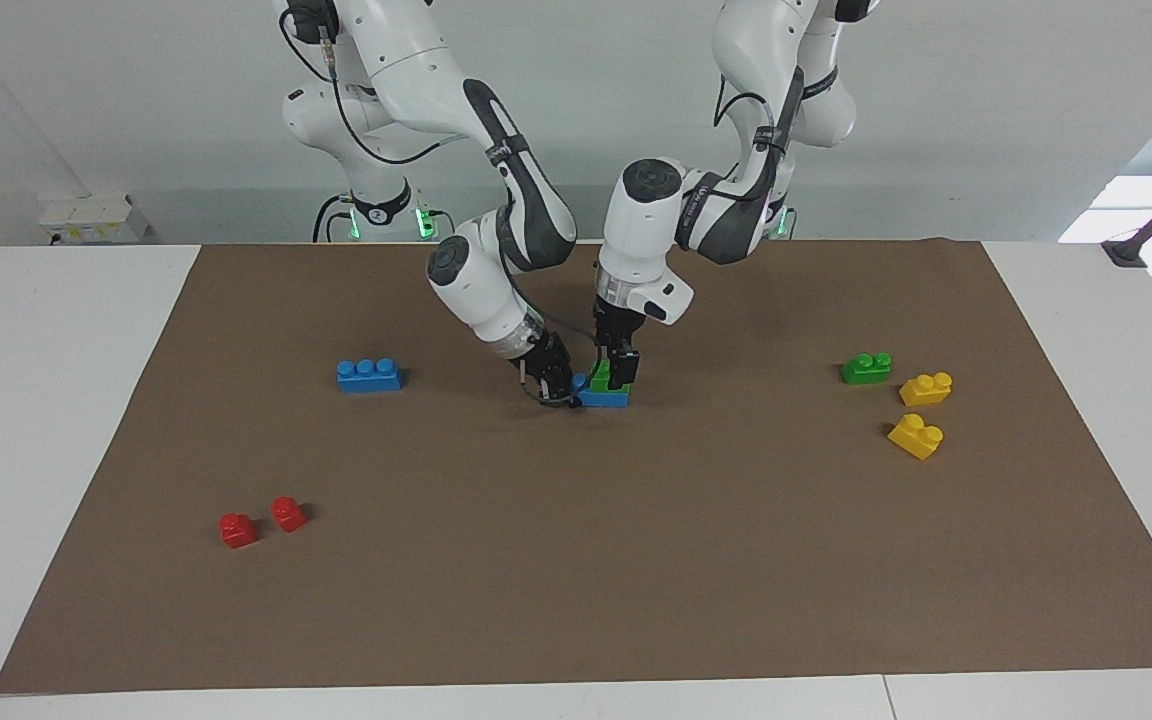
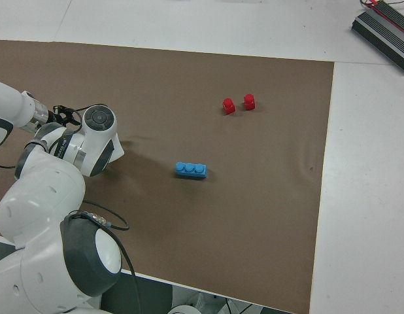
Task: Remove green block with left arm and hold with right
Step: 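Close the left gripper on green while the right gripper closes on blue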
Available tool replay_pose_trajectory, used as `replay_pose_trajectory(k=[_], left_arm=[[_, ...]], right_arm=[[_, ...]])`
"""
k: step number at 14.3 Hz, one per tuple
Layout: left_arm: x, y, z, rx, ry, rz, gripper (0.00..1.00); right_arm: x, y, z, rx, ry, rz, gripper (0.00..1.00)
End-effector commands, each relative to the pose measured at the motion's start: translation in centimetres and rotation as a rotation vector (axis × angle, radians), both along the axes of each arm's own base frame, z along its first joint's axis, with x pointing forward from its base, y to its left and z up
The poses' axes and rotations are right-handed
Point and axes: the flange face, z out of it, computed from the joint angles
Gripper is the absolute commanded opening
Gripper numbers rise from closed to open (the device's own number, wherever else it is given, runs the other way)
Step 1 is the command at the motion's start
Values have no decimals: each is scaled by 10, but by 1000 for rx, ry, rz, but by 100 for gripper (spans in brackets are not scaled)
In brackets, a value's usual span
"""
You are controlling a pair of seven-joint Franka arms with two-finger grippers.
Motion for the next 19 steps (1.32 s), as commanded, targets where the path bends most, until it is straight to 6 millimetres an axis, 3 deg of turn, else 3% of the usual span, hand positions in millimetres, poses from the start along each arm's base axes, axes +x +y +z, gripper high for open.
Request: replay_pose_trajectory(k=[1,6,8,12,16,19], left_arm=[[-19,10,-6,13,-3,-46,97],[-27,7,-12,15,-3,-63,96],[-27,6,-16,18,1,-66,83],[-19,10,-17,8,-21,-86,77],[-11,15,-13,13,-35,-121,49],[-2,23,-14,20,-35,-114,43]], right_arm=[[4,2,-3,13,-17,-7,0],[3,2,-2,14,-19,-3,0],[3,2,-2,14,-19,-2,0],[4,1,-2,12,-21,-2,0],[3,2,-3,12,-20,0,0],[3,2,-3,12,-18,1,0]])
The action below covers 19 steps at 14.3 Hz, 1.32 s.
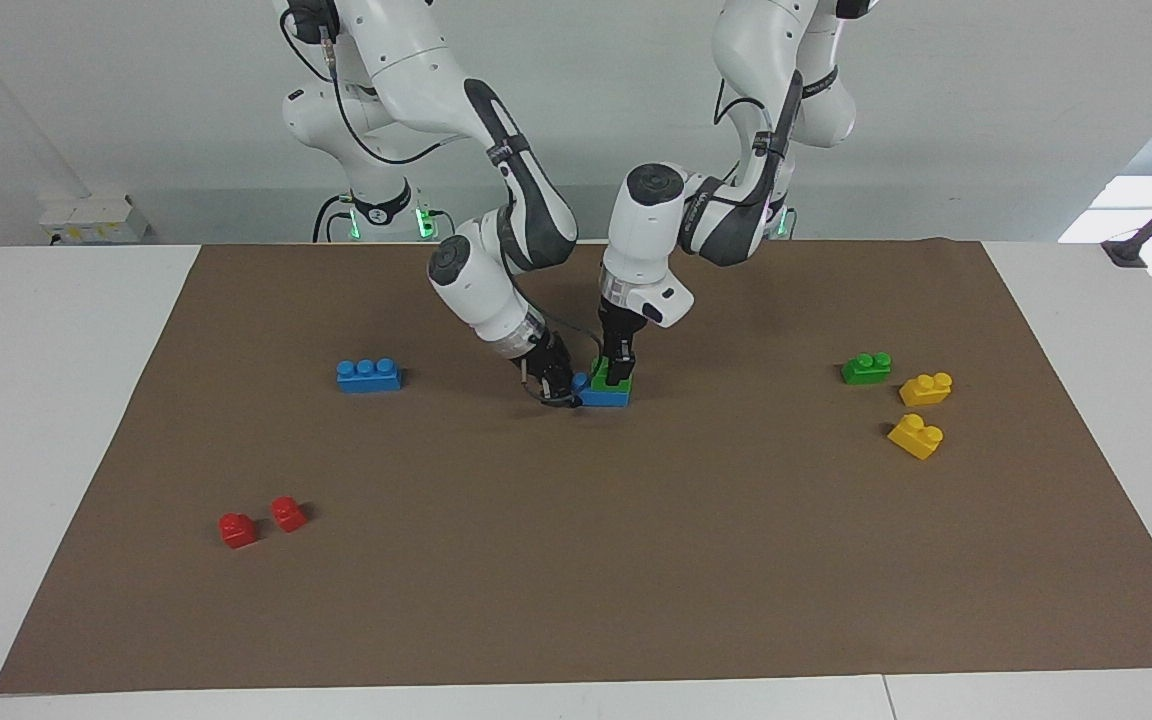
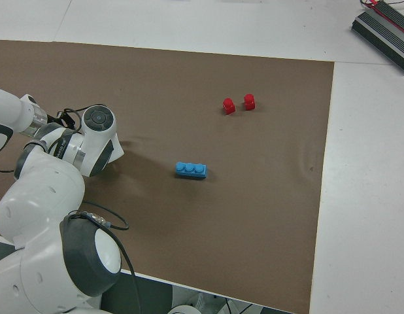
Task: Remove green block with left arm and hold with right
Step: 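Close the left gripper on green while the right gripper closes on blue, then pull the green brick away with the left gripper while the right gripper holds blue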
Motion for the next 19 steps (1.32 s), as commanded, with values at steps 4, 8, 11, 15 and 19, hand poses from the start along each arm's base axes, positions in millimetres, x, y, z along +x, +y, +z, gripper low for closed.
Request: replay_pose_trajectory(k=[4,8,11,15,19], left_arm=[[7,12,2,17,-9,-34,6],[13,12,9,21,-4,-33,0],[21,13,23,21,-5,-24,0],[35,26,71,45,21,-32,0],[25,43,114,62,36,-72,0]], right_arm=[[7,-2,-1,19,-5,-7,0],[11,-4,6,35,9,3,0],[11,-4,6,35,9,3,0],[9,-2,6,33,7,8,0],[9,-2,6,34,8,7,0]])
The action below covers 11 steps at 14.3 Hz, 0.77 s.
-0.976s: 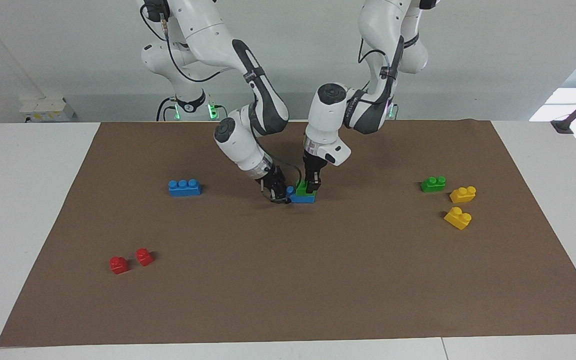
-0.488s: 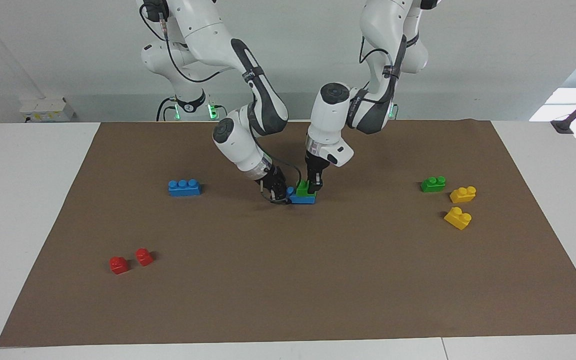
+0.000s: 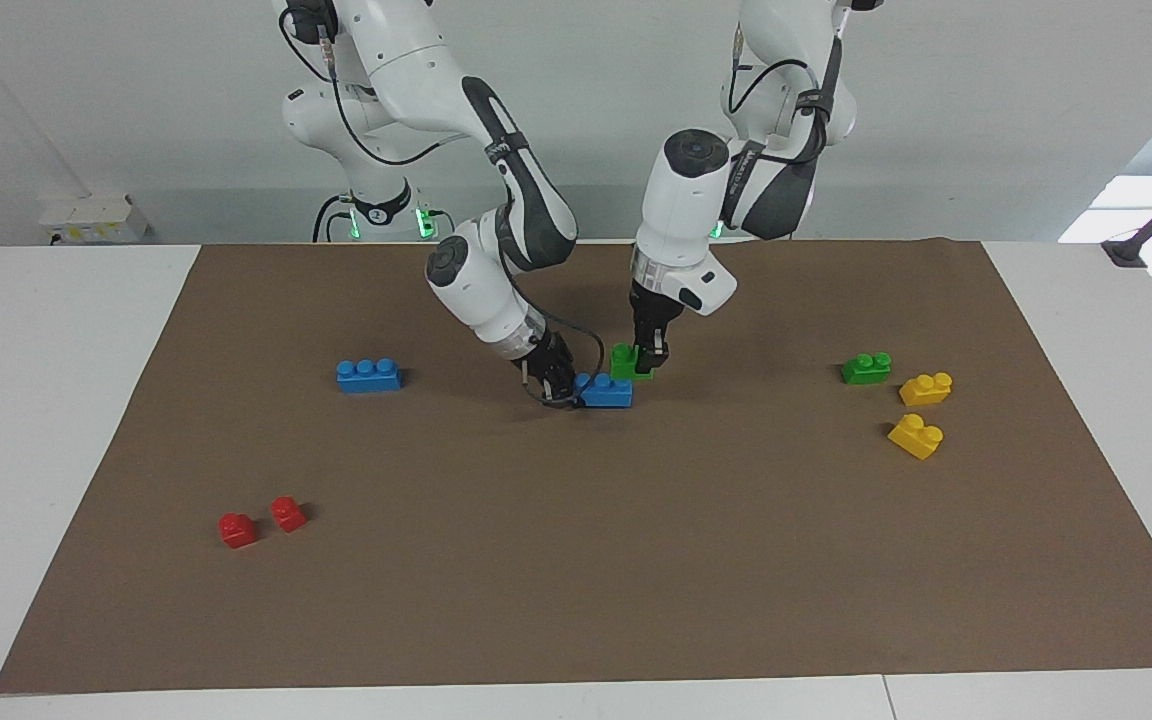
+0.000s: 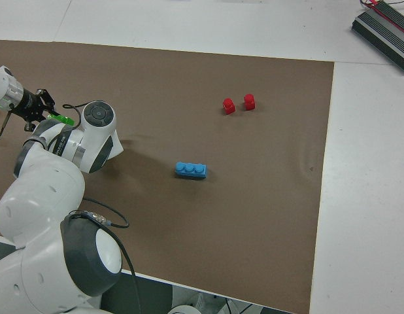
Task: Remove green block with left arm and hold with right
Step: 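Pull the green brick away with the left gripper while the right gripper holds blue, then carry the green brick toward the yellow bricks while the right gripper carries blue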
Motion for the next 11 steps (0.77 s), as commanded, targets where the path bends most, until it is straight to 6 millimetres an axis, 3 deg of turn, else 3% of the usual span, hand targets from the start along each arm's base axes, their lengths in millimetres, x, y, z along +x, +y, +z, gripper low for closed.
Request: replay_pose_trajectory(k=[1,3,5,8,11], left_arm=[[-6,23,25,28,14,-40,0],[-3,42,38,30,11,-75,0],[6,68,36,43,25,-120,0],[22,117,27,57,39,-216,0],[39,186,16,47,54,-317,0]], right_arm=[[4,-5,0,22,5,1,0],[19,-20,15,44,27,9,0],[51,-56,51,49,54,74,0],[100,-133,100,2,52,148,0],[119,-230,108,15,10,227,0]])
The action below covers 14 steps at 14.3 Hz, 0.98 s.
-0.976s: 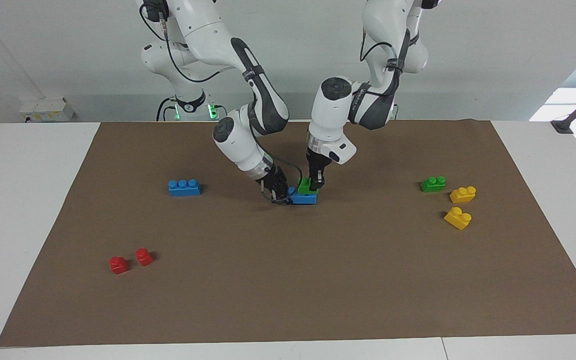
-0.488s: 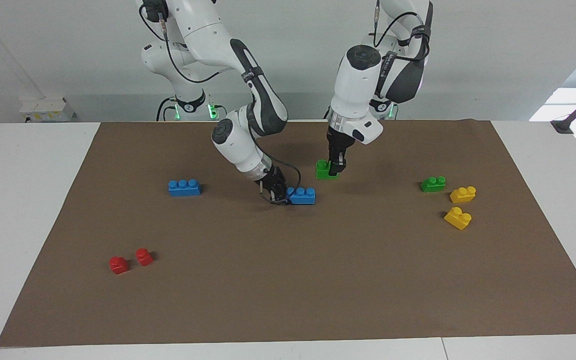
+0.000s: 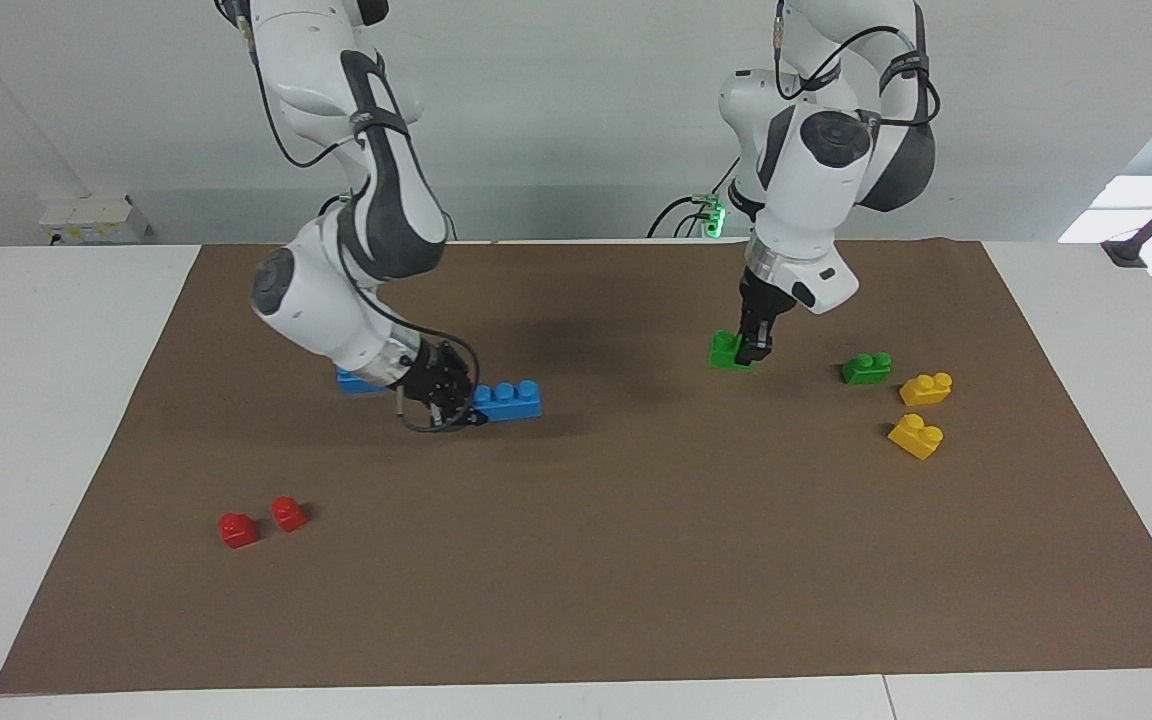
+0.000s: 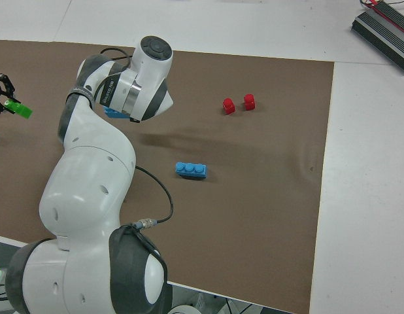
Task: Remove green block with left arm and hold with right
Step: 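Carry the green brick toward the yellow bricks while the right gripper carries blue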
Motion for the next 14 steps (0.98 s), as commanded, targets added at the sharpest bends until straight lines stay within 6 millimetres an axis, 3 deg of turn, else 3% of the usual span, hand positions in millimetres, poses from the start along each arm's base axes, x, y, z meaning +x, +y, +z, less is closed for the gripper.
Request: replay_pose_trajectory(k=[1,4,8,10,14], left_arm=[[1,61,-4,-20,20,-93,0],[7,114,-19,-17,29,-198,0],[17,154,-53,-11,-14,-275,0],[19,166,-73,-7,-27,-285,0],[32,168,-100,-2,-62,-286,0]], right_arm=[[10,-71,-4,-7,-37,96,0],[10,-134,-14,-23,-28,121,0],[7,-171,-41,-15,-37,157,0],[3,-181,-59,-11,-32,165,0],[-11,-183,-77,-25,-29,150,0]])
